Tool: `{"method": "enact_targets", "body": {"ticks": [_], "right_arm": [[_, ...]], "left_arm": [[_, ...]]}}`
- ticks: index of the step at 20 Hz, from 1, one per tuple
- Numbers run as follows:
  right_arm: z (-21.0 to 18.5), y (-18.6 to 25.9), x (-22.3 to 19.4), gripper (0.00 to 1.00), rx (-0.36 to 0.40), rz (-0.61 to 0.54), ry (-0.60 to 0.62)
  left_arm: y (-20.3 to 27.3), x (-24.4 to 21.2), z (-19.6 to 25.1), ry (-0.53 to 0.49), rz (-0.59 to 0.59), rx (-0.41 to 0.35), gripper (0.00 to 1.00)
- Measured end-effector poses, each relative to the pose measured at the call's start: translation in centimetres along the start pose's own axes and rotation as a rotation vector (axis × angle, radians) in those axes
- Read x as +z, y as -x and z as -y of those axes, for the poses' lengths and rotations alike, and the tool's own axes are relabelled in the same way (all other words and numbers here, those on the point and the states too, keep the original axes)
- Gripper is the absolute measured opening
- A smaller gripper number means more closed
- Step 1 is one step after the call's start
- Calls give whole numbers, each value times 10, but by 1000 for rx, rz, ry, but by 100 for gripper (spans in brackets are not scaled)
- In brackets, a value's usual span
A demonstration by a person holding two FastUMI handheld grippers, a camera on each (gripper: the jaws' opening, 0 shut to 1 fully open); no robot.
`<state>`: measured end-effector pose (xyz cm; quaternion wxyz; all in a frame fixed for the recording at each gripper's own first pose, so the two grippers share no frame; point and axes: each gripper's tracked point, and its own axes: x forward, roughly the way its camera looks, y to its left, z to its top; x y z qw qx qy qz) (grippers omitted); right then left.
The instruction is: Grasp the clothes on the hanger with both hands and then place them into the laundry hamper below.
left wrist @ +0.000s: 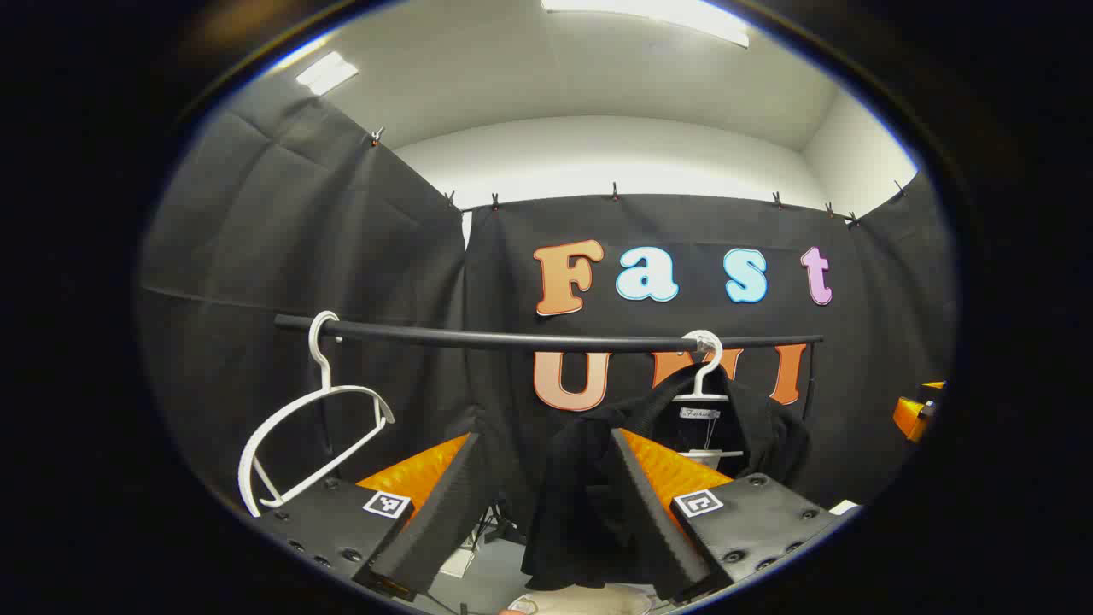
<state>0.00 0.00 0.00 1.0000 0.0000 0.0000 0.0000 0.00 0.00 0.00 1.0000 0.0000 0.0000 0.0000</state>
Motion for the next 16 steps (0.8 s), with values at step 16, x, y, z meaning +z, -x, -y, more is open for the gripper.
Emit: {"method": "enact_targets", "body": {"ticks": [16], "right_arm": [[-30, 0, 0, 93, 38, 6, 13]], "left_arm": [[0, -6, -9, -9, 9, 82, 95]]}}
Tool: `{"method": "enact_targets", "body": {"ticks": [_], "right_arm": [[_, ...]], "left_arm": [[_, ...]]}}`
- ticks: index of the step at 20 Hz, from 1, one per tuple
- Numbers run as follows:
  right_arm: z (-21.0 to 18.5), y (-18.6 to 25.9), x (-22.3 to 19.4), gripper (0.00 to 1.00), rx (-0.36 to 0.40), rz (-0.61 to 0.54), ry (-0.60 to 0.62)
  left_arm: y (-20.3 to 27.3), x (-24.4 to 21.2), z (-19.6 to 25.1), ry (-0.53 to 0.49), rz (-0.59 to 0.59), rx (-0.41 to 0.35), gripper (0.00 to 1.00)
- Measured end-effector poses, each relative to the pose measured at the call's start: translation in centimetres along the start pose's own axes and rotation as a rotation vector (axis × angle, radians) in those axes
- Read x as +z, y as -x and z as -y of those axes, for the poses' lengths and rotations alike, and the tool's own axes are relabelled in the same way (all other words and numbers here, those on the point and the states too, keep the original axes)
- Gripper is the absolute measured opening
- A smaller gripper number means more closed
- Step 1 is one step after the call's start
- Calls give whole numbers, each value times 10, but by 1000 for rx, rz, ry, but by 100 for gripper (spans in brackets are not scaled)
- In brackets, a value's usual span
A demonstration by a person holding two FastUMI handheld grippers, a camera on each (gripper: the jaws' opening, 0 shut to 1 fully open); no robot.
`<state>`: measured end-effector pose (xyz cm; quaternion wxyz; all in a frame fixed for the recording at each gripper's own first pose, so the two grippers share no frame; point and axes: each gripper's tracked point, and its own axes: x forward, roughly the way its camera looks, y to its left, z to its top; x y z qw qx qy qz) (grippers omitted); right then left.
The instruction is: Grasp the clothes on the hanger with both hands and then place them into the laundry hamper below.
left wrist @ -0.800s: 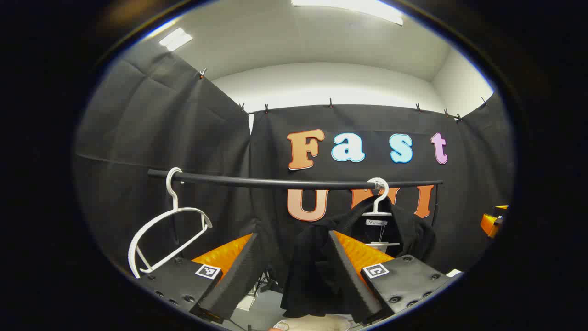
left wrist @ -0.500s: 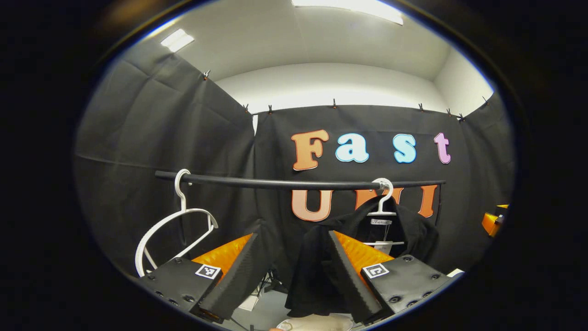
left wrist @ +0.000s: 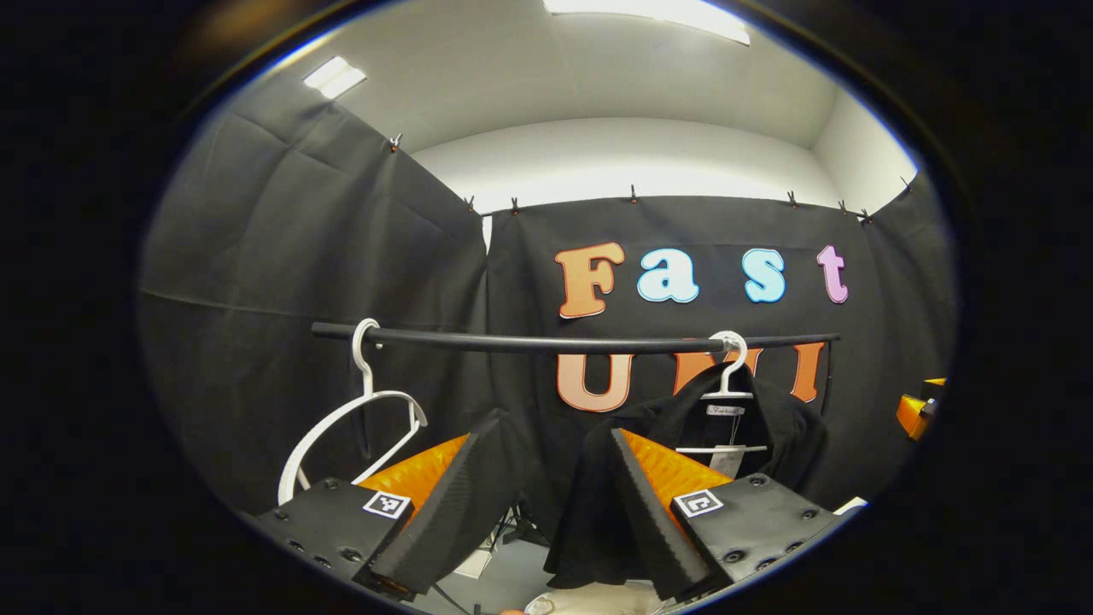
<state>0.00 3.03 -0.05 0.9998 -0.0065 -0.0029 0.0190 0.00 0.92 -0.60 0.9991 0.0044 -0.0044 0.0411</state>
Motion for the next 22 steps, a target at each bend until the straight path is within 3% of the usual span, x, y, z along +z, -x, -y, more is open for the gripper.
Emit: {"method": "enact_targets", "body": {"ticks": [6, 12, 16, 22], "right_arm": [[-26, 0, -7, 93, 43, -7, 6], [-69, 9, -18, 93, 112, -1, 4], [-97, 8, -40, 93, 149, -29, 25], [-126, -7, -77, 93, 170, -84, 23]], "left_arm": [[3, -2, -8, -16, 13, 38, 92], [1, -4, -18, -21, 9, 55, 100], [2, -6, -23, -16, -2, 62, 92], [-2, -15, -27, -17, -14, 67, 96]]}}
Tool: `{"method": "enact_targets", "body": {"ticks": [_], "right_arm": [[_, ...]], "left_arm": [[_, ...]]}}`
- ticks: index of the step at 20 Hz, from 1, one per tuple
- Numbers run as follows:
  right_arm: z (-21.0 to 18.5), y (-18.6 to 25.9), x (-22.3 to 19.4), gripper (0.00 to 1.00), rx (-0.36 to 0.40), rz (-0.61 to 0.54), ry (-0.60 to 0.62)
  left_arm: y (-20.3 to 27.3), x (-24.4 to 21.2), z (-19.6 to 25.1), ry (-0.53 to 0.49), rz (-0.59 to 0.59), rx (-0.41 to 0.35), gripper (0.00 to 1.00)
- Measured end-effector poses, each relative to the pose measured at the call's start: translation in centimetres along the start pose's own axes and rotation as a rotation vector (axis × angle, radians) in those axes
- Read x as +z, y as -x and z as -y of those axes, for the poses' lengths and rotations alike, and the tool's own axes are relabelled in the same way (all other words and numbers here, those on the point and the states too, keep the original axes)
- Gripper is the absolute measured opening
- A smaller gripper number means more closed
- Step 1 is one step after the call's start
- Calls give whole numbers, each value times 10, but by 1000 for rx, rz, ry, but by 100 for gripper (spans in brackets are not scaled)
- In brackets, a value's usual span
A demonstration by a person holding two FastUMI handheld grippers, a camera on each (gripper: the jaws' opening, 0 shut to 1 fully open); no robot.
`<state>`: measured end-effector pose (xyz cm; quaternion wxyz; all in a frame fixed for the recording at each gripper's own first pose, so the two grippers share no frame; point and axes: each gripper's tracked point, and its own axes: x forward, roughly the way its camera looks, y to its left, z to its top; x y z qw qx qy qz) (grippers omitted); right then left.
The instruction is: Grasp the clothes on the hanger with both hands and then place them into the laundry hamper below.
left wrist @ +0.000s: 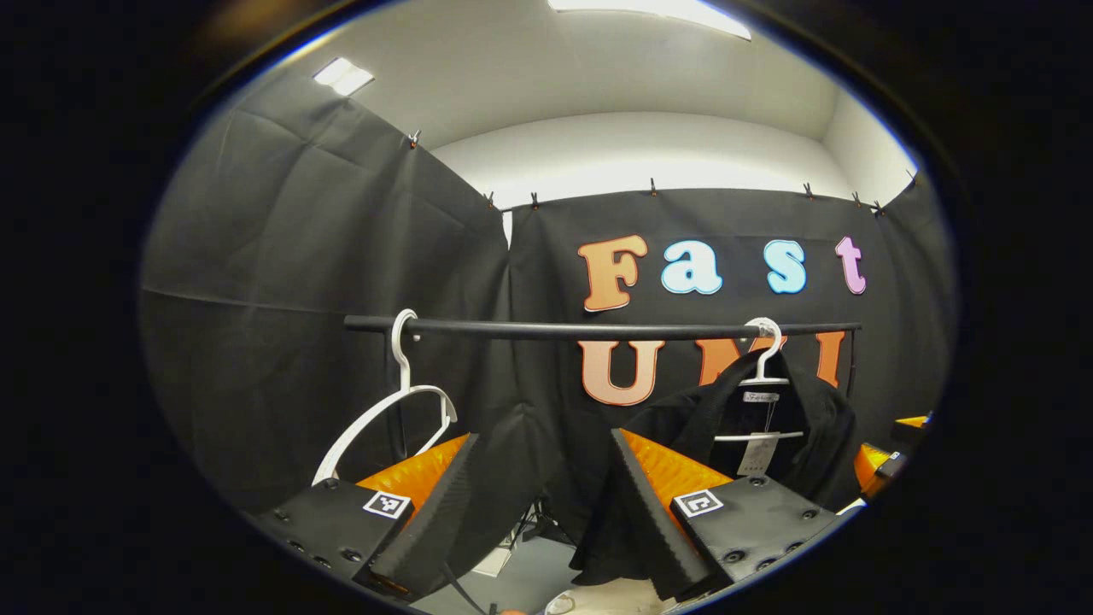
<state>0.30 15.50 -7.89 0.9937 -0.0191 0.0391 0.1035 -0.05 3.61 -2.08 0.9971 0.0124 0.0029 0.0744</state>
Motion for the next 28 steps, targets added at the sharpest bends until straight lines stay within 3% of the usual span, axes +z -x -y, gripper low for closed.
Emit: {"method": "enact_targets", "body": {"ticks": [2, 11, 19, 20, 28], "right_arm": [[-8, -8, -11, 93, 5, -20, -4], [-46, -55, -59, 94, 30, -96, -19], [-37, -109, -89, 94, -76, -141, -15], [-34, -116, -92, 94, -86, -145, -14], [-10, -155, -102, 94, -158, -133, -46]], "left_arm": [[-2, -3, -5, 1, -4, -1, 92], [-20, -15, -8, -15, -1, -1, 93], [-38, -34, 12, -25, -12, -49, 93], [-40, -37, 18, -17, -15, -59, 96], [-56, -73, 52, 28, -59, -138, 93]]}}
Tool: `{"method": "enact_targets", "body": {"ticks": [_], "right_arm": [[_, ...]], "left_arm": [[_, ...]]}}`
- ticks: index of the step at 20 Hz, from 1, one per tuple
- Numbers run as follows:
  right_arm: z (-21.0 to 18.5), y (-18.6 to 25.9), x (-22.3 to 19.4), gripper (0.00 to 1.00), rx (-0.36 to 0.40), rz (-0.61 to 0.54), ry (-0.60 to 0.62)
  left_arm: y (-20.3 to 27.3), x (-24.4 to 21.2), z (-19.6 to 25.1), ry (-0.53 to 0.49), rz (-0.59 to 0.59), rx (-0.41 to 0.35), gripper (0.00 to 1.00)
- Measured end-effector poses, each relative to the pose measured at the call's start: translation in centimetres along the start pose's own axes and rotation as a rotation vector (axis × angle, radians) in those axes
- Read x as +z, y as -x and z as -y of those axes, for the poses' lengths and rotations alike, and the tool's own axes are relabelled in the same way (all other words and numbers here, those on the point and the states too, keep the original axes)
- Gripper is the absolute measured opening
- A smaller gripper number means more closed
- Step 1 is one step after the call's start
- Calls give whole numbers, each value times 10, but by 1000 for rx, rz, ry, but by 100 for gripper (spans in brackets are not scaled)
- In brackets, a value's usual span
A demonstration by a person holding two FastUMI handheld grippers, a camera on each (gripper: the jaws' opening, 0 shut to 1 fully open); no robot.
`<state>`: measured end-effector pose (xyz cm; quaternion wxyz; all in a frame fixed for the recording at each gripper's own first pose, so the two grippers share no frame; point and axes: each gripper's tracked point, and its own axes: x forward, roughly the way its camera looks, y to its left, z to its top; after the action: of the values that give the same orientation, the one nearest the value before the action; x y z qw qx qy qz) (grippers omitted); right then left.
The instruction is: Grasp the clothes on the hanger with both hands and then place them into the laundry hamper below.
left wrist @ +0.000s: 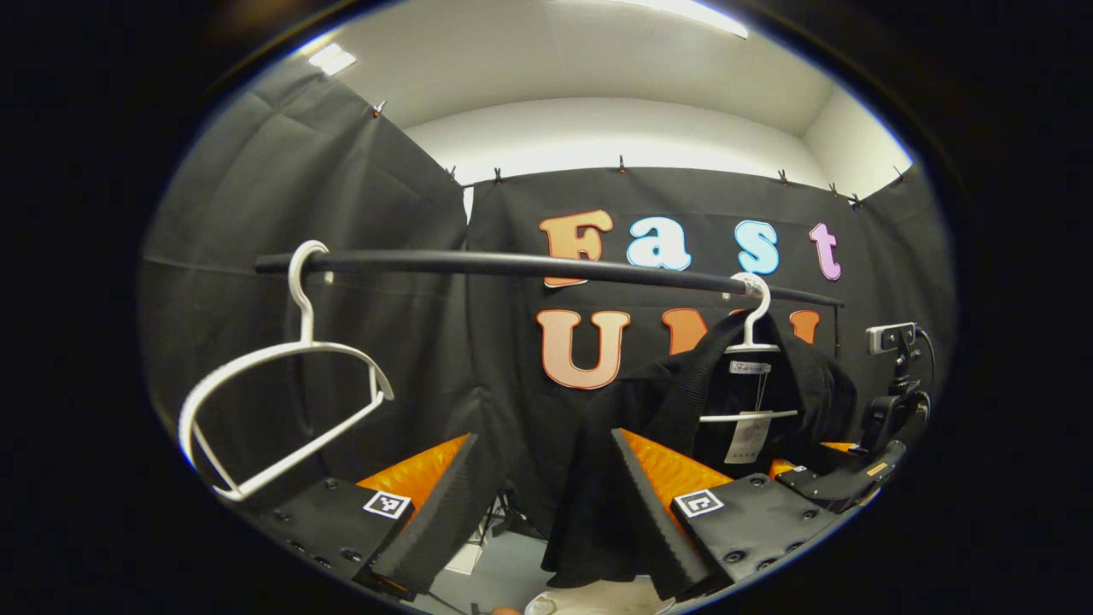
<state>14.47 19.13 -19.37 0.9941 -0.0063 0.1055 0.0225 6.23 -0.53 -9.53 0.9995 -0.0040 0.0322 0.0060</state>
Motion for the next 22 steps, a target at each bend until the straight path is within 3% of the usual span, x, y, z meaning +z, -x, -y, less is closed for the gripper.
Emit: {"method": "enact_targets", "body": {"ticks": [3, 5, 7, 9, 10, 11, 12, 13, 14, 16, 17, 22], "right_arm": [[4, -10, 0, 98, 20, 6, -1], [7, -19, 1, 90, 36, 16, 1], [11, -24, -5, 60, 59, -9, -5], [20, -24, -7, 42, 65, -11, -29], [22, -25, -8, 35, 71, -13, -45], [24, -26, -9, 29, 76, -14, -56], [25, -27, -8, 22, 83, -14, -62], [24, -26, -7, 18, 90, -11, -63], [24, -25, -6, 13, 98, -9, -54], [25, -21, -6, 5, 106, -6, -27], [26, -19, -6, 2, 111, -4, -14], [32, -1, -3, 0, 148, -12, -12]], "left_arm": [[-13, -24, 15, 14, -33, -31, 93], [-20, -33, 23, -2, -30, -38, 96], [-30, -43, 34, -2, -40, -40, 93], [-37, -61, 51, 2, -65, -68, 96], [-40, -66, 56, 2, -73, -72, 93], [-44, -70, 63, 5, -73, -81, 100], [-48, -73, 69, 7, -67, -92, 100], [-51, -78, 74, 6, -65, -100, 93], [-54, -82, 78, 3, -66, -103, 96], [-61, -90, 88, 0, -71, -102, 93], [-65, -95, 92, 3, -75, -101, 96], [-86, -120, 104, 16, -107, -80, 97]]}}
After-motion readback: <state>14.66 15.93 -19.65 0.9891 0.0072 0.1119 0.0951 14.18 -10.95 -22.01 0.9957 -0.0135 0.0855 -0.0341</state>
